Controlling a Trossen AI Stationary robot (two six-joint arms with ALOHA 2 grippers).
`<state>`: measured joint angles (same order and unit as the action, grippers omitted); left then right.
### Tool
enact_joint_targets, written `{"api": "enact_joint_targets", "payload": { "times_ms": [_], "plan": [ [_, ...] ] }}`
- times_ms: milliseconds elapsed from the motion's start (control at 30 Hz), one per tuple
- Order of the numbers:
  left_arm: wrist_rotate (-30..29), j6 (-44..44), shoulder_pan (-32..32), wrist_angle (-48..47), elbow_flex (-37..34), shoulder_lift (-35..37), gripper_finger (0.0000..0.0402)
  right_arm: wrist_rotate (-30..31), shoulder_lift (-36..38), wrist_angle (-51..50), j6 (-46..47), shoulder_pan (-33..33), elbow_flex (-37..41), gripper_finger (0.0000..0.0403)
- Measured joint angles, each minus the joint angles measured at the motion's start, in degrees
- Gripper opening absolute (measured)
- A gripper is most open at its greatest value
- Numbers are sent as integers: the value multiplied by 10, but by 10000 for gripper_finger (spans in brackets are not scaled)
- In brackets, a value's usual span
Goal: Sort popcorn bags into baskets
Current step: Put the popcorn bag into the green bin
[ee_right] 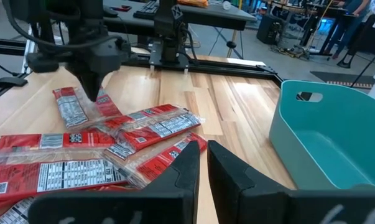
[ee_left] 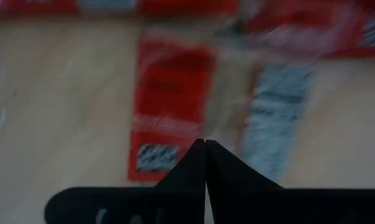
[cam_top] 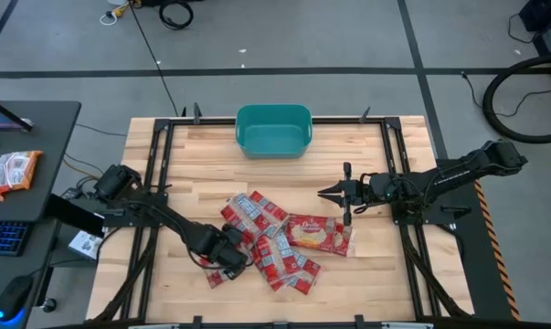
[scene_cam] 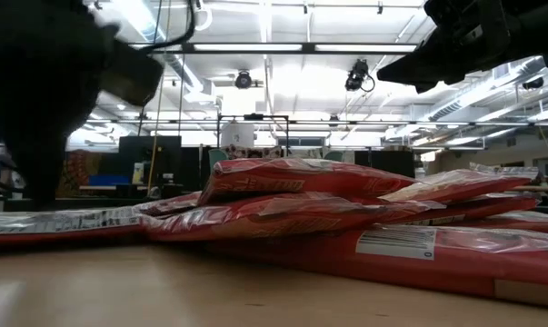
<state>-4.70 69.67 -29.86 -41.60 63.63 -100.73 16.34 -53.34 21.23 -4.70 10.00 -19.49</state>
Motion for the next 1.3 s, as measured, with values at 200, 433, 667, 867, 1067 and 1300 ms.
{"api": "enact_joint_targets", "payload": {
  "times_ms": [200,433,667,867,1067,1300],
  "plan": [
    [-16,-43,5,-2,18,-1,27,0,0,0,0,0,0,36],
    [-42,-56,5,-45,15,-2,141,0,0,-4,4,0,0,36],
    [-42,-91,1,-57,15,-19,213,-4,0,-6,4,0,0,36],
    [-20,-115,16,-73,15,-21,202,-12,0,-3,7,0,0,36],
    [-3,-138,29,-63,-4,-20,184,-14,0,-4,7,1,0,36],
    [43,-130,35,62,-76,-15,174,-15,0,-5,7,1,0,36]
  ]
}}
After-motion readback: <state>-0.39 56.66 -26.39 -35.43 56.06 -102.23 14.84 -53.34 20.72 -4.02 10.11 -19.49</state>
